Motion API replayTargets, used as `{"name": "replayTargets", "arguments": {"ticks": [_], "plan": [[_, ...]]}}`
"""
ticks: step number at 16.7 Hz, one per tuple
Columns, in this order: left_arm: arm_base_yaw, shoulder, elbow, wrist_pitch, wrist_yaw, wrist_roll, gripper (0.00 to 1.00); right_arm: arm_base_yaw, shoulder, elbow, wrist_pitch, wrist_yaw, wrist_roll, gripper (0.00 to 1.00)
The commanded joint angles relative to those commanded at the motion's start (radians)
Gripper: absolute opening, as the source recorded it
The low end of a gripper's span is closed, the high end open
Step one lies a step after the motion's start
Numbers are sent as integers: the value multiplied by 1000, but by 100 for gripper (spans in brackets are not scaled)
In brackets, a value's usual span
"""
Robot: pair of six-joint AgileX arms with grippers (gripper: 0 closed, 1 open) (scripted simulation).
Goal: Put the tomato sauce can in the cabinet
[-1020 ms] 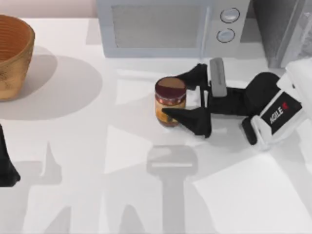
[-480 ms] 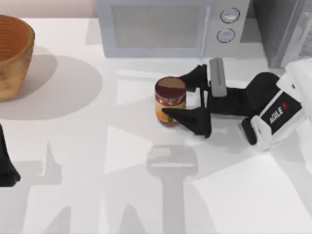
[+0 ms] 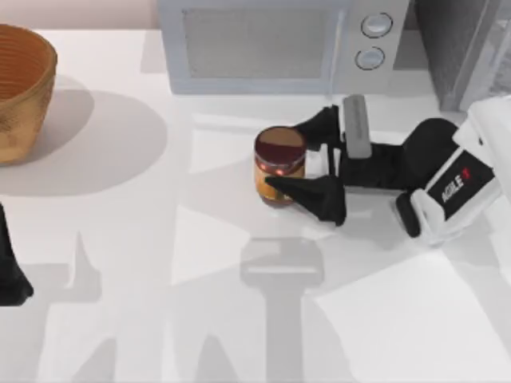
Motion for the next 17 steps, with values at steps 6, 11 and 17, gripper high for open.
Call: {"name": "replayTargets", "arguments": {"ticks": [6,11,17], "plan": [[0,0,0,0,0,0,100,0,-102,-19,-76,2,2,0],[0,0,0,0,0,0,100,3,-212,-40,-162,0,9,0],[0,0,0,0,0,0,100,-1,-342,-68,-268,2,15,0]]}}
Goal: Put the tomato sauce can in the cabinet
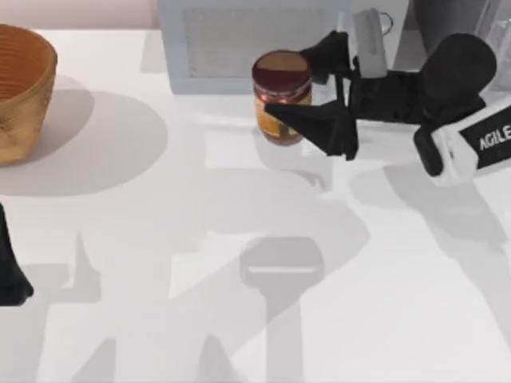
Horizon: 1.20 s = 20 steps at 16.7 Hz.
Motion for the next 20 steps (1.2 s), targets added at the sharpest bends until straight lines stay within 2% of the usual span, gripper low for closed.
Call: {"name": "replayTargets", "arguments": {"ticks": [13,16,20], "plan": [[0,0,0,0,0,0,100,6,-160,-49,-123,12,5,0],[0,0,0,0,0,0,100,-22,-313,-136,-230,89,-1,0],[0,0,0,0,0,0,100,-95,-648,-309,-435,269,-27,0]]}}
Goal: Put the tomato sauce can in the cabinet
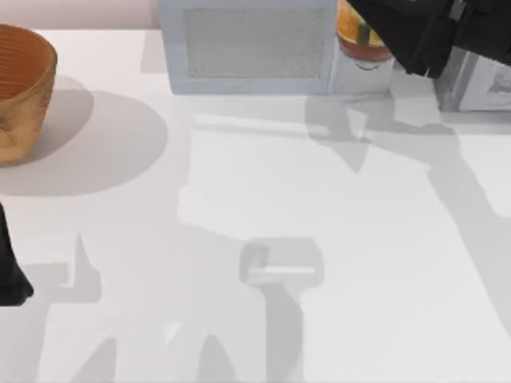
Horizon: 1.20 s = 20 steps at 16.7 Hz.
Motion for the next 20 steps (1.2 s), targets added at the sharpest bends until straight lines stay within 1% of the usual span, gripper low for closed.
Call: {"name": "replayTargets", "arguments": {"ticks": [9,13,17,20], "plan": [[0,0,0,0,0,0,100,-158,-996,-540,-562,526,-119,0],[0,0,0,0,0,0,100,-190,-1389,-773,-773,729,-189,0],[0,0,0,0,0,0,100,-202,-1638,-942,-913,870,-250,0],[0,0,0,0,0,0,100,-204,-1712,-1002,-959,918,-273,0]]}}
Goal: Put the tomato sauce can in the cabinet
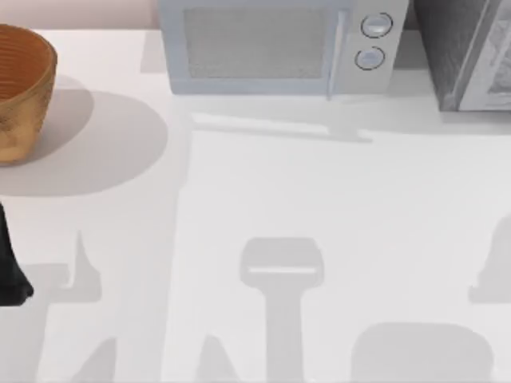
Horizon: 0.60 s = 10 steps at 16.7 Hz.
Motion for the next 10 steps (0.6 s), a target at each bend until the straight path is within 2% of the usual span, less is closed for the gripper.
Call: {"name": "replayTargets", "arguments": {"ticks": [7,10], "plan": [[0,0,0,0,0,0,100,5,8,7,-2,1,1,0],[0,0,0,0,0,0,100,21,69,96,-19,12,3,0]]}}
